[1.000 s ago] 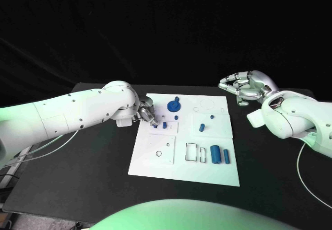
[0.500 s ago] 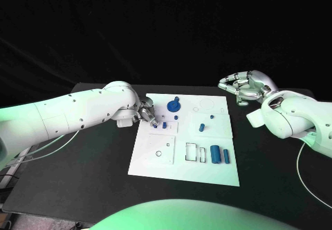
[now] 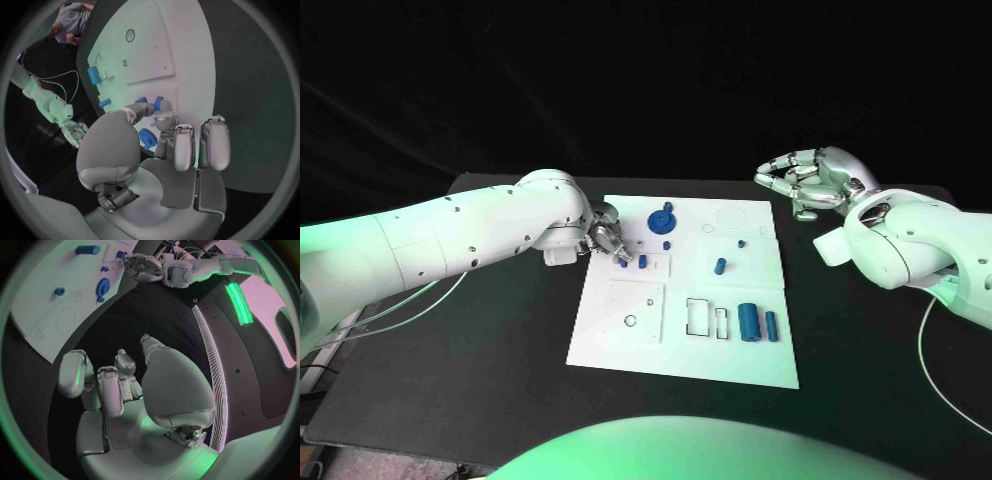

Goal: Assemble the parts on the task board

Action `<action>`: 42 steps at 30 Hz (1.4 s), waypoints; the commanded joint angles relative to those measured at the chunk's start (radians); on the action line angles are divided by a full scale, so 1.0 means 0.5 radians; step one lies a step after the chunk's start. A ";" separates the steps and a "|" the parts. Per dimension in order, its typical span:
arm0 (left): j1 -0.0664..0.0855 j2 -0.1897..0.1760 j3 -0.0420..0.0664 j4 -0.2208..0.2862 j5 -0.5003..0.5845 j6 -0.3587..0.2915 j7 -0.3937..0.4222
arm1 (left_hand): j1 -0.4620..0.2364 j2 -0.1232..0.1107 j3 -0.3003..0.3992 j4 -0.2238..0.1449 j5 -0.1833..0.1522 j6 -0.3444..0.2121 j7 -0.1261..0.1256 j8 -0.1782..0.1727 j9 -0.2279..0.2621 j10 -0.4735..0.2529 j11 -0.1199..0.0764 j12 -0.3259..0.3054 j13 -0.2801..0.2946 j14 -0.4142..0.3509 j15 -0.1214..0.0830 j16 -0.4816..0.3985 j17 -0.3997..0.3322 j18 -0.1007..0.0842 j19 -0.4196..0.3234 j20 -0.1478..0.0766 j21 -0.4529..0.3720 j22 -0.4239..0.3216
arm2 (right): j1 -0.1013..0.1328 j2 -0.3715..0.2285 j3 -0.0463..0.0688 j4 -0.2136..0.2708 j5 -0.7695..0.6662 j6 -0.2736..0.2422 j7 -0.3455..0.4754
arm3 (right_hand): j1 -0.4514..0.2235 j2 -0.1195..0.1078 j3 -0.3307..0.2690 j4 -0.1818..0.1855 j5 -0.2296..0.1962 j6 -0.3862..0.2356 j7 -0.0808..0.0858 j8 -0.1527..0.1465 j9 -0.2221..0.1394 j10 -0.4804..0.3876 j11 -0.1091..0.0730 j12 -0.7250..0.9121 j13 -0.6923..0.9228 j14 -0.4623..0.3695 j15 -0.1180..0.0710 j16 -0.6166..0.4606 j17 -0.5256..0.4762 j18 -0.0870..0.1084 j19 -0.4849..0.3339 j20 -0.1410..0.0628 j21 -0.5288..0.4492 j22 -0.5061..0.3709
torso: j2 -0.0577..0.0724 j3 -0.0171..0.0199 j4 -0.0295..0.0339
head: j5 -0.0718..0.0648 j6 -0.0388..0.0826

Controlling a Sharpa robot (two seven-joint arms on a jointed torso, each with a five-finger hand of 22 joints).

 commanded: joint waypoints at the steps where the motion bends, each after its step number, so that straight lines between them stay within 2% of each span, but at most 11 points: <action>1: -0.010 0.009 -0.008 -0.010 0.016 0.062 -0.030 | -0.020 -0.002 0.017 -0.033 -0.008 0.011 -0.007 -0.014 -0.008 0.003 -0.008 -0.007 0.007 0.171 -0.016 0.012 0.358 -0.031 0.001 -0.011 -0.003 0.065 | -0.001 -0.001 0.000 0.002 -0.001 0.011 0.022 | -0.022 0.006 -0.015 0.001 0.007 -0.013 -0.003 0.014 -0.002 -0.013 -0.003 -0.005 -0.002 0.088 -0.008 -0.009 0.126 0.040 -0.015 -0.004 -0.007 0.045 | -0.001 -0.0002 -0.001 | 0.000 -0.001; 6: -0.010 0.010 -0.008 -0.017 0.014 0.062 -0.035 | -0.033 -0.004 -0.039 0.007 -0.011 0.021 -0.008 -0.021 -0.015 0.003 -0.009 -0.004 0.014 0.171 -0.017 0.013 0.359 -0.031 0.003 -0.012 -0.004 0.067 | -0.001 -0.003 0.000 0.003 -0.001 0.008 0.024 | -0.022 0.007 -0.015 0.002 0.007 -0.014 -0.002 0.014 -0.003 -0.013 -0.003 -0.005 -0.002 0.087 -0.008 -0.010 0.122 0.042 -0.019 -0.004 -0.014 0.041 | 0.001 0.0008 0.000 | -0.002 0.000; 11: -0.010 0.008 -0.008 -0.021 0.012 0.051 -0.036 | -0.060 -0.017 -0.171 0.097 -0.054 0.038 -0.009 -0.037 -0.031 -0.001 -0.010 -0.007 0.017 0.171 -0.017 0.014 0.361 -0.031 0.004 -0.013 -0.007 0.067 | -0.001 -0.005 0.000 0.005 -0.001 0.004 0.030 | -0.024 0.008 -0.016 0.002 0.007 -0.015 -0.002 0.015 -0.003 -0.014 -0.003 -0.006 -0.004 0.087 -0.008 -0.012 0.120 0.042 -0.019 -0.004 -0.015 0.041 | 0.001 0.0005 0.000 | -0.002 0.002; 13: -0.010 0.007 -0.007 -0.021 0.012 0.045 -0.037 | -0.065 -0.025 -0.244 0.165 -0.206 0.047 -0.007 -0.048 -0.042 -0.007 -0.008 -0.018 0.007 0.171 -0.015 0.014 0.361 -0.031 0.005 -0.012 -0.009 0.067 | -0.001 -0.006 0.000 0.005 -0.001 0.002 0.032 | -0.024 0.008 -0.016 0.002 0.007 -0.015 -0.002 0.015 -0.003 -0.014 -0.003 -0.005 -0.003 0.087 -0.008 -0.012 0.120 0.042 -0.020 -0.004 -0.016 0.040 | 0.000 0.0005 0.000 | -0.003 0.002; 16: -0.010 0.005 -0.007 -0.022 0.011 0.038 -0.038 | -0.075 -0.026 -0.307 0.254 -0.318 0.055 -0.004 -0.059 -0.052 -0.006 -0.004 -0.017 0.011 0.173 -0.013 0.017 0.367 -0.032 0.007 -0.009 -0.009 0.069 | -0.001 -0.006 0.000 0.005 -0.002 -0.001 0.035 | -0.024 0.009 -0.016 0.003 0.007 -0.015 -0.002 0.015 -0.004 -0.014 -0.003 -0.006 -0.004 0.086 -0.008 -0.013 0.118 0.043 -0.021 -0.004 -0.019 0.038 | 0.000 0.0002 0.000 | -0.003 0.002; 18: -0.010 0.004 -0.006 -0.022 0.011 0.034 -0.038 | -0.075 -0.026 -0.333 0.282 -0.363 0.059 -0.003 -0.061 -0.054 -0.004 -0.003 -0.015 0.016 0.173 -0.012 0.017 0.368 -0.032 0.007 -0.008 -0.010 0.070 | -0.001 -0.007 0.000 0.005 -0.004 -0.003 0.037 | -0.025 0.010 -0.016 0.003 0.007 -0.015 -0.002 0.015 -0.004 -0.015 -0.003 -0.006 -0.005 0.086 -0.008 -0.013 0.116 0.043 -0.022 -0.004 -0.021 0.037 | -0.001 0.0004 0.000 | -0.003 0.003; 19: -0.010 0.003 -0.006 -0.022 0.011 0.032 -0.038 | -0.086 -0.022 -0.354 0.289 -0.408 0.061 -0.001 -0.063 -0.057 -0.004 -0.002 -0.015 0.017 0.174 -0.011 0.018 0.371 -0.032 0.007 -0.008 -0.010 0.070 | -0.001 -0.007 0.000 0.004 -0.004 -0.003 0.037 | -0.029 0.011 -0.018 0.005 0.007 -0.016 -0.002 0.016 -0.005 -0.017 -0.002 -0.008 -0.007 0.085 -0.008 -0.013 0.116 0.043 -0.023 -0.004 -0.023 0.036 | -0.001 0.0004 0.000 | -0.003 0.003; 24: -0.010 -0.004 -0.002 -0.018 0.011 0.006 -0.035 | -0.115 -0.007 -0.390 0.292 -0.453 0.066 0.000 -0.069 -0.062 -0.004 0.000 -0.018 0.014 0.175 -0.009 0.020 0.374 -0.032 0.008 -0.006 -0.011 0.071 | -0.001 -0.008 0.000 0.004 -0.005 -0.003 0.038 | -0.041 0.011 -0.025 0.008 0.008 -0.019 -0.001 0.018 -0.006 -0.016 -0.002 -0.006 -0.006 0.085 -0.008 -0.014 0.116 0.043 -0.022 -0.004 -0.023 0.037 | 0.000 0.0003 -0.001 | -0.005 0.009; 31: -0.009 -0.037 0.008 0.014 0.016 -0.086 -0.009 | -0.126 0.015 -0.399 0.293 -0.462 0.065 0.001 -0.073 -0.065 -0.009 0.000 -0.027 0.004 0.173 -0.009 0.017 0.366 -0.030 0.004 -0.006 -0.014 0.065 | -0.001 -0.010 0.000 0.004 -0.005 -0.004 0.037 | -0.041 0.011 -0.025 0.008 0.008 -0.019 -0.001 0.018 -0.006 -0.016 -0.002 -0.006 -0.006 0.085 -0.008 -0.014 0.116 0.043 -0.022 -0.004 -0.023 0.037 | 0.001 0.0006 -0.002 | -0.011 0.016; 42: -0.005 -0.082 0.059 0.092 0.076 -0.381 0.139 | -0.125 0.024 -0.419 0.293 -0.454 0.028 0.015 -0.095 -0.074 -0.062 0.012 -0.113 -0.100 0.158 -0.002 -0.006 0.311 -0.017 -0.035 -0.001 -0.047 0.007 | -0.002 -0.012 0.000 0.002 0.001 -0.003 0.037 | -0.044 0.011 -0.027 0.008 0.010 -0.019 -0.001 0.018 -0.007 -0.017 -0.002 -0.007 -0.007 0.085 -0.007 -0.014 0.116 0.044 -0.024 -0.004 -0.026 0.035 | 0.000 -0.0003 -0.001 | -0.023 0.023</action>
